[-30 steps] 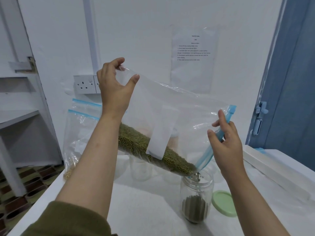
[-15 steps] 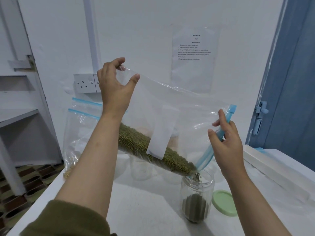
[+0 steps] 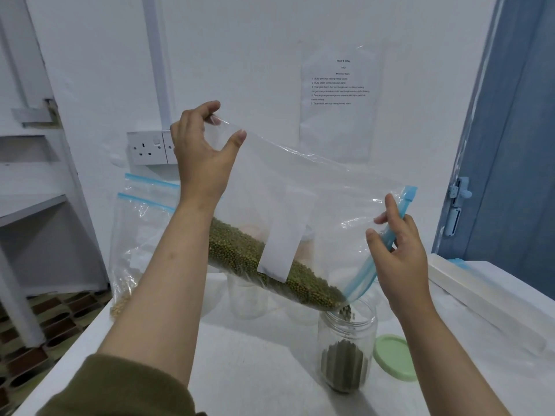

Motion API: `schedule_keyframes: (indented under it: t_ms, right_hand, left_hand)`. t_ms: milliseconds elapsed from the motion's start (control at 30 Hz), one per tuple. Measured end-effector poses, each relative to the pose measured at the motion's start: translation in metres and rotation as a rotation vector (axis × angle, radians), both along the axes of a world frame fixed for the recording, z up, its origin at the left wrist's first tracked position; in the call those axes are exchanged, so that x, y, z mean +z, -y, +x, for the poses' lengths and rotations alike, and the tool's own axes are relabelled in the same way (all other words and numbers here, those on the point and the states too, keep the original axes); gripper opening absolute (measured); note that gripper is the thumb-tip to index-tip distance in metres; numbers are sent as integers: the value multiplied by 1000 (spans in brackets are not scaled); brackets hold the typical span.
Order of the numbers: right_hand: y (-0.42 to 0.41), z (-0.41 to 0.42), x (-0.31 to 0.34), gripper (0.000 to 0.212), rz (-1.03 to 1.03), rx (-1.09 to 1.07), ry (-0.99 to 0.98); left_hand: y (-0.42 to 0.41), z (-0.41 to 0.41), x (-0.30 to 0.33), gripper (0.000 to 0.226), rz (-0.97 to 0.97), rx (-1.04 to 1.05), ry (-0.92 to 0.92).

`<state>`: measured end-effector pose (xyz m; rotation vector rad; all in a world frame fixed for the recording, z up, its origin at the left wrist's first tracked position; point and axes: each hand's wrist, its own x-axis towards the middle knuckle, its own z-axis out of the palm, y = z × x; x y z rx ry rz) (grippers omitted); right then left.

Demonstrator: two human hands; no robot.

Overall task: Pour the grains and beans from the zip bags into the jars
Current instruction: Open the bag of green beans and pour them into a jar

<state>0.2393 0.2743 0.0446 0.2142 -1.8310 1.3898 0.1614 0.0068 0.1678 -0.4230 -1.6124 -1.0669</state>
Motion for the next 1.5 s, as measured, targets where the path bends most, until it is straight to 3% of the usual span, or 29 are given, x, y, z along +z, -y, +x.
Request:
schedule_keyframes:
  t_ms: [1500]
  right_hand:
    - [-5, 2, -5, 55, -61, 33, -14]
  left_hand:
    - [-12, 6, 3, 50, -6, -3, 3]
